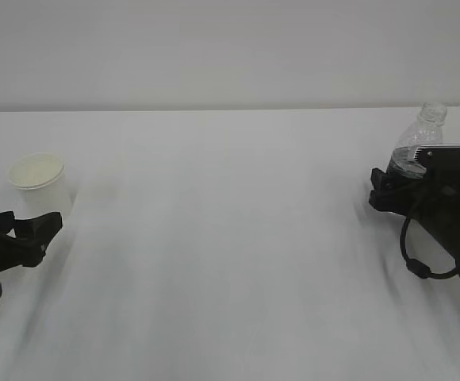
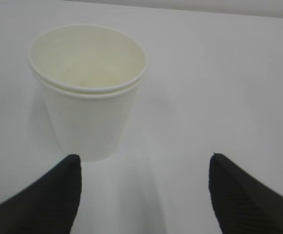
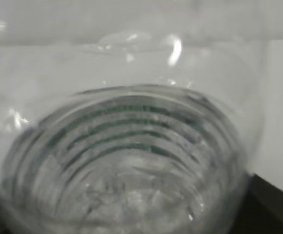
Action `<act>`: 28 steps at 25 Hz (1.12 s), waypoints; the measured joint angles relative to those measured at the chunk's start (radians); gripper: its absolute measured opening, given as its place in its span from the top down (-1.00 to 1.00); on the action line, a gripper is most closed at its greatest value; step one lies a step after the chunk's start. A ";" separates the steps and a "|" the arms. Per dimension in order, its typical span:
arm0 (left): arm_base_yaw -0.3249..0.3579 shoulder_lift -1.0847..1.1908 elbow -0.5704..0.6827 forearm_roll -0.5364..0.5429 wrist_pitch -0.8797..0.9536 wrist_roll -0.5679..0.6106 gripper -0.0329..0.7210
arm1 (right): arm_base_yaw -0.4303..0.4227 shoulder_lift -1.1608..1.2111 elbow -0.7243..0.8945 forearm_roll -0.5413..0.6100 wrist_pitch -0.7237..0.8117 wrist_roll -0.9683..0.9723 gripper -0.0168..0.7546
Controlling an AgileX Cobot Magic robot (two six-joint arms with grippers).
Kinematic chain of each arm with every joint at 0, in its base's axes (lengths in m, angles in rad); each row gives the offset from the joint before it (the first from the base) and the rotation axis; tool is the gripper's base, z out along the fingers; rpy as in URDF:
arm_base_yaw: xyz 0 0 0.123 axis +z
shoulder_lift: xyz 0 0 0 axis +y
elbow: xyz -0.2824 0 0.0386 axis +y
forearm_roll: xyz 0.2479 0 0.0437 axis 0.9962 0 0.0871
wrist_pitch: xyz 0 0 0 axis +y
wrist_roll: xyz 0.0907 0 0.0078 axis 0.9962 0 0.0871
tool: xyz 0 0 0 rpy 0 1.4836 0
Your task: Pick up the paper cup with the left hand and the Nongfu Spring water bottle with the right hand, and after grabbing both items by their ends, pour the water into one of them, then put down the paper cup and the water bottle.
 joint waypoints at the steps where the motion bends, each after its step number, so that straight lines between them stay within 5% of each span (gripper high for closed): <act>1: 0.000 0.000 0.000 0.000 0.000 0.000 -0.65 | 0.000 0.006 -0.001 0.000 0.003 0.000 -0.67; 28: 0.000 0.000 0.000 0.002 0.000 0.000 -0.63 | 0.000 0.020 -0.017 0.002 0.004 0.000 -0.54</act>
